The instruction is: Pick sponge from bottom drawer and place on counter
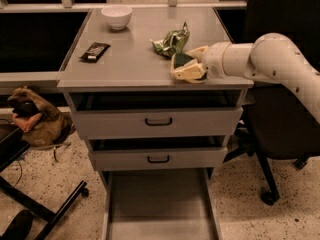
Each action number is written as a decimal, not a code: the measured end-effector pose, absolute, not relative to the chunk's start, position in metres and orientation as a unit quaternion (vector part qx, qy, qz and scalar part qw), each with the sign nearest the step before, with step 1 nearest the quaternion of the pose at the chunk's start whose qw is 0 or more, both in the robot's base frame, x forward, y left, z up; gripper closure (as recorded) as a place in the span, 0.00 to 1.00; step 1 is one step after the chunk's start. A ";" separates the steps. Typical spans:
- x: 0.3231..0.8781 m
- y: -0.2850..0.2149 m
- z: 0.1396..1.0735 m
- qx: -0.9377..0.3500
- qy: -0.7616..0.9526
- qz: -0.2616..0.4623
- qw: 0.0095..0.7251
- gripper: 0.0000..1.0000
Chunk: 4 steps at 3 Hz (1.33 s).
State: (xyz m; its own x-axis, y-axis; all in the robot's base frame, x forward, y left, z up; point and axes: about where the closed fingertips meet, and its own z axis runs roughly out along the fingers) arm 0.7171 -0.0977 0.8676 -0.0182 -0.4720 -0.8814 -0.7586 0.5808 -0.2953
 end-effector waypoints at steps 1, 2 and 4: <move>0.716 -0.091 0.854 -0.434 0.711 0.155 0.532 1.00; 0.716 -0.091 0.854 -0.434 0.711 0.155 0.532 1.00; 0.716 -0.091 0.854 -0.434 0.711 0.155 0.532 0.58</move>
Offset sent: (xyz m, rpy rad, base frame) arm -0.0013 0.0052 -0.0148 0.0189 0.0429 0.0126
